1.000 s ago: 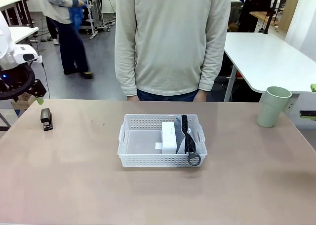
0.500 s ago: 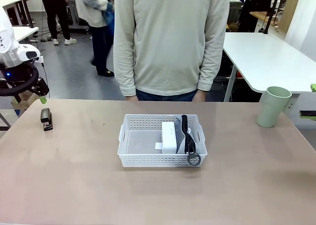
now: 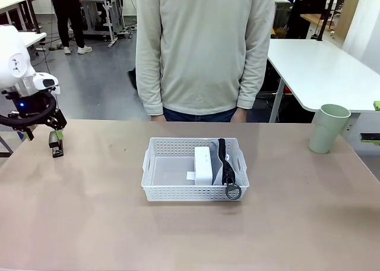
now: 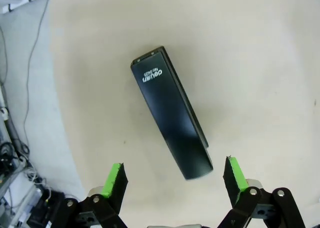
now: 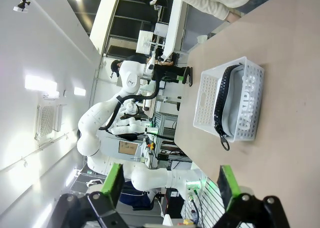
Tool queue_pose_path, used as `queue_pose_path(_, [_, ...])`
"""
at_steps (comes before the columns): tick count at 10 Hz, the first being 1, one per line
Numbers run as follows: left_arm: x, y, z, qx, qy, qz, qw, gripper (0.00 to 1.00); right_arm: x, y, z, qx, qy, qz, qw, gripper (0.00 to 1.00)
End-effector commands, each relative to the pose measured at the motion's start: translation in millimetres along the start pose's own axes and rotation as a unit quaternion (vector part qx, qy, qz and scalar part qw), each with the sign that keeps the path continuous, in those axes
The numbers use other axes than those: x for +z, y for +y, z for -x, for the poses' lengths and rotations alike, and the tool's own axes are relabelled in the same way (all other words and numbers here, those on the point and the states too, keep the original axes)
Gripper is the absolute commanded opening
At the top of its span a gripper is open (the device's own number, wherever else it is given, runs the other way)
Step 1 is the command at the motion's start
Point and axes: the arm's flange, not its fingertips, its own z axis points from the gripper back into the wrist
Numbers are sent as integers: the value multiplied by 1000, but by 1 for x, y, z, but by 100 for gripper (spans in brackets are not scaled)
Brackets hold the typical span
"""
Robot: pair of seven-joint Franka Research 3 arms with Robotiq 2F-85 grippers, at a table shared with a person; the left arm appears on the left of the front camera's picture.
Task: Efficiently arrange items inside the basket to fit them all.
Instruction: Pick up the Stapler and place it inside the Organizing basket.
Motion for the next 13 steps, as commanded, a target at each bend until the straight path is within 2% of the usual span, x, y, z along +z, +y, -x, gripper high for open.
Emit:
queue_pose_path(1, [1, 2, -11, 16, 14, 13, 1000, 100, 1, 2, -2, 6, -5, -8, 1000, 100])
queue_pose_path(3, [-3, 4, -12, 16, 22, 28, 999, 100, 1, 2, -2, 6, -5, -8, 1000, 100])
queue_pose_path(4, [-7, 2, -18, 99, 39, 19, 994, 100, 1, 2, -2, 6, -5, -8, 1000, 100])
queue_pose_path(6, [-6, -2, -21, 173, 38, 17, 984, 100, 1, 2, -2, 6, -5, -8, 1000, 100])
queue_pose_path(7, [-6, -1, -24, 192, 41, 18, 980, 100, 1, 2, -2, 6, -5, -8, 1000, 100])
queue_pose_path(10, [-14, 2, -30, 181, 46, 47, 981, 100, 1, 2, -2, 6, -5, -8, 1000, 100])
queue_pose_path(13, [-31, 10, -31, 181, 46, 29, 982, 100, 1, 2, -2, 6, -5, -8, 1000, 100])
